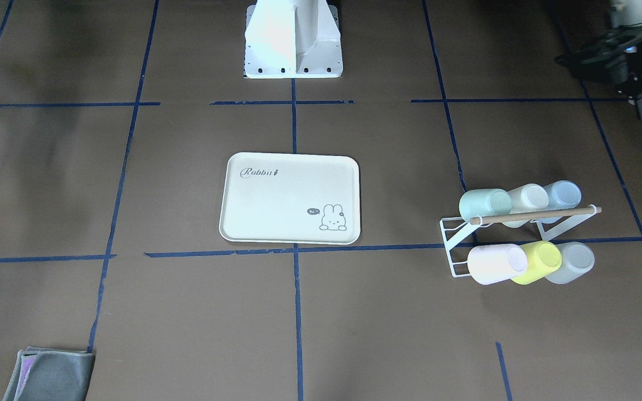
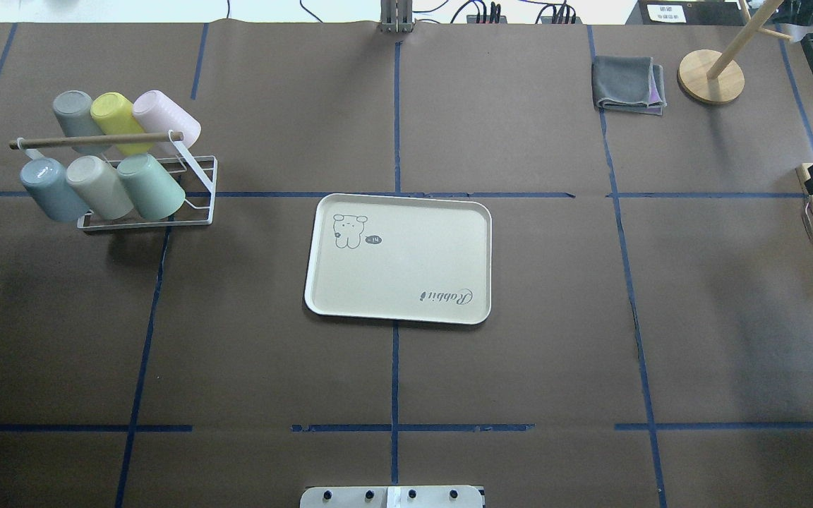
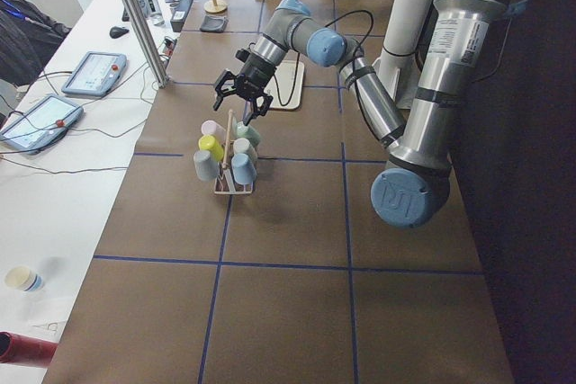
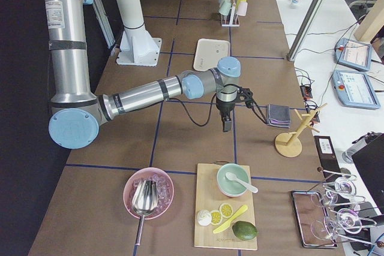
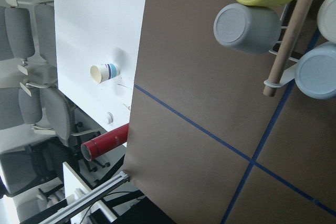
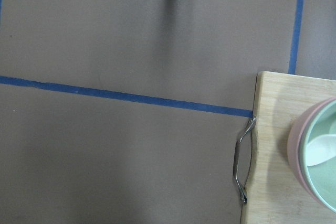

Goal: Pick up and place green cup on tray

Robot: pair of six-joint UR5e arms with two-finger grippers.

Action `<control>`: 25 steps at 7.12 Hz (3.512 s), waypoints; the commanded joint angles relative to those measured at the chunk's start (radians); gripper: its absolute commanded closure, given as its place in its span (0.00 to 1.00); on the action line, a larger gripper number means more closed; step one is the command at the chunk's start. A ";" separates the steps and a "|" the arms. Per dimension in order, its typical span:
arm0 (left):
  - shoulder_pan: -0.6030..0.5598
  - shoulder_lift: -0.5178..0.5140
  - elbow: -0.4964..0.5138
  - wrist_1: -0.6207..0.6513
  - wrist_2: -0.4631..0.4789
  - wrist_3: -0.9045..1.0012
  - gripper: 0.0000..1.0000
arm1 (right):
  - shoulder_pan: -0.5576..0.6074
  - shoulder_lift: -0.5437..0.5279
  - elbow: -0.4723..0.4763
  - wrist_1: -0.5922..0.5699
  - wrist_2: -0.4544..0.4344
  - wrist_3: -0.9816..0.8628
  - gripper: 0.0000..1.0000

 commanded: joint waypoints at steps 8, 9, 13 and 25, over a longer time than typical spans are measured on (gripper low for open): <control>0.525 -0.199 0.240 0.422 0.473 0.076 0.01 | 0.030 -0.037 -0.009 0.006 0.065 -0.027 0.00; 0.549 -0.200 0.304 0.422 0.500 0.076 0.01 | 0.028 -0.037 -0.010 0.006 0.065 -0.024 0.00; 0.580 -0.240 0.461 0.416 0.508 0.077 0.00 | 0.028 -0.037 -0.012 0.006 0.065 -0.023 0.00; 0.491 -0.262 0.708 0.180 0.630 0.186 0.00 | 0.028 -0.039 -0.012 0.006 0.067 -0.023 0.00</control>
